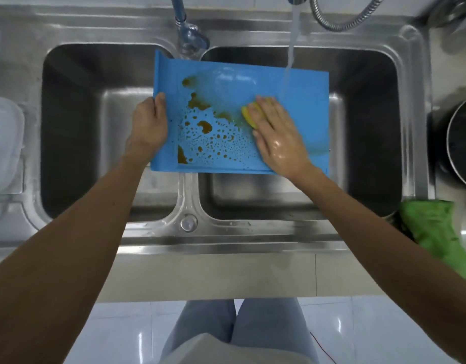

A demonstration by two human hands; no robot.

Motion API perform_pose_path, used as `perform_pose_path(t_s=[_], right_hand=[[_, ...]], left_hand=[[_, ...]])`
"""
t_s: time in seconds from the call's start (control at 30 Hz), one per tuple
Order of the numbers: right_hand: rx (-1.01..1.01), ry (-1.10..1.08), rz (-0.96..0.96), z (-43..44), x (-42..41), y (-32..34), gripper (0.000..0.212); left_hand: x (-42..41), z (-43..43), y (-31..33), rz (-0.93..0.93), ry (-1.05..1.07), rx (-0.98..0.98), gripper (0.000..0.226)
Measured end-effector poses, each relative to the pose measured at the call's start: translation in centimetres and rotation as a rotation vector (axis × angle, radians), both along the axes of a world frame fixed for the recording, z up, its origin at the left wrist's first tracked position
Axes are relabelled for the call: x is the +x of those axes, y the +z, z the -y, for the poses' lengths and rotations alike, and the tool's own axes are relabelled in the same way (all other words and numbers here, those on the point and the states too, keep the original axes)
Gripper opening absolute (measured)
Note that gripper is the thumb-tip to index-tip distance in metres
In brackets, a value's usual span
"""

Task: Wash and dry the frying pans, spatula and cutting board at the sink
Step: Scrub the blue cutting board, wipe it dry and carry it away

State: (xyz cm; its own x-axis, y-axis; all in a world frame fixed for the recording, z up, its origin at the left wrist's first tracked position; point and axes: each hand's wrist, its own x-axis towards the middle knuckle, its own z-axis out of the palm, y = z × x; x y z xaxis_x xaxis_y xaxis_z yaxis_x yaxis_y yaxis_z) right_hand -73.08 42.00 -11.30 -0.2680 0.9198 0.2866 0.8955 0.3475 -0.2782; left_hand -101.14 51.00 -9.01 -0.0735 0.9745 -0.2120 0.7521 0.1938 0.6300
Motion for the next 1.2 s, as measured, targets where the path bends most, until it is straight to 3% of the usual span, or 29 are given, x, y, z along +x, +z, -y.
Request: perform_pose_path(t_s=[0.17,0.23,0.37,0.5,0.57,0.63,0.7,0.77,0.87,1.0,1.07,1.2], right_hand=[[-0.089,-0.390,0.024,-1.4,4.5,0.9,0.049],[-0.120,-0.418,0.001,-4.7,2.6,1.1,0.052],[-0.106,-0.139,-0.006,-5.5,-3.9,0.7,0.052],[-0.118,0.082,0.004,2.9,-3.7,0.6,0.049],[-0.126,-0.016,-0.013,6.8,-0.6,0.4,0.049],[-0.142,-0.248,-0.014,7.9,2.7,0.3,0.049],[-0.169,-0.487,-0.005,5.7,4.1,0.4,0.051],[-0.164,-0.563,-0.032,2.0,3.0,0.3,0.052],[-0.114,-0.397,-0.041,-1.4,-1.7,0.4,0.053],[-0.137,-0.136,-0.033,4.5,-4.6,0.5,0.055],[-0.100,-0.240,-0.080,8.6,-2.3,-0.1,0.050],[-0.166,-0.694,-0.049,8.9,2.5,-0.5,0.051]], left_hand=[[-0.2,0.0,0.0,0.002,-0.018,-0.005,0.044],[-0.3,-0.1,0.0,0.011,-0.027,-0.009,0.045],[0.0,-0.1,0.2,0.012,-0.019,0.003,0.046],[-0.1,0.0,0.4,0.025,-0.001,-0.018,0.047],[-0.2,0.0,0.2,0.035,0.001,-0.027,0.048],[-0.2,0.0,0.3,0.031,0.006,-0.034,0.048],[-0.1,-0.1,0.2,0.028,-0.003,-0.027,0.048],[-0.2,-0.1,0.2,0.017,-0.021,-0.006,0.048],[-0.1,-0.1,0.2,0.019,-0.029,0.013,0.047],[0.1,0.0,0.3,0.009,-0.024,-0.004,0.047],[-0.1,-0.1,0.2,0.008,-0.030,-0.003,0.049],[0.0,-0.1,0.3,0.019,-0.017,-0.018,0.050]])
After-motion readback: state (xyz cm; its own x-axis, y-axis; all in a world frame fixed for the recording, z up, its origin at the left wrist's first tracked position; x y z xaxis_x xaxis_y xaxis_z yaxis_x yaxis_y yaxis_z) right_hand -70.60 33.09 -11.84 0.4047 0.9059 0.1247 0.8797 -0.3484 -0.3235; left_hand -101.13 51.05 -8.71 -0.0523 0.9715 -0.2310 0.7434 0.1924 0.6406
